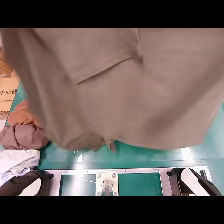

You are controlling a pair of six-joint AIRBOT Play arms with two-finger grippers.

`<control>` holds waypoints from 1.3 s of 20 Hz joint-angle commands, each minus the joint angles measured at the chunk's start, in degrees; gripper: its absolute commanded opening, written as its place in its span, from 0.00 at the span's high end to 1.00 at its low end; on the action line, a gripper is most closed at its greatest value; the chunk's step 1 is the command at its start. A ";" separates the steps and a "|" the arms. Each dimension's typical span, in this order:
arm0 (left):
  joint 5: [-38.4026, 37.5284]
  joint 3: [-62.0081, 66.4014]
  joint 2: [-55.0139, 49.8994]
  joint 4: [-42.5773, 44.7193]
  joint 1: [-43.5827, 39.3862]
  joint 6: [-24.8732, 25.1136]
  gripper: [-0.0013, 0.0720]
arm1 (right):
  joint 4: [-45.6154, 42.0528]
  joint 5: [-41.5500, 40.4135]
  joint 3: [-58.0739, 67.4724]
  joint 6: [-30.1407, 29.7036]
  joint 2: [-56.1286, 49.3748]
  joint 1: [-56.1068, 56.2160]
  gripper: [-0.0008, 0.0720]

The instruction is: Fold the shirts.

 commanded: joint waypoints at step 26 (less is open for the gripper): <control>-7.93 -10.29 -46.90 -1.36 2.05 5.46 0.95 | -20.24 7.02 -1.38 -16.24 -47.69 13.33 0.97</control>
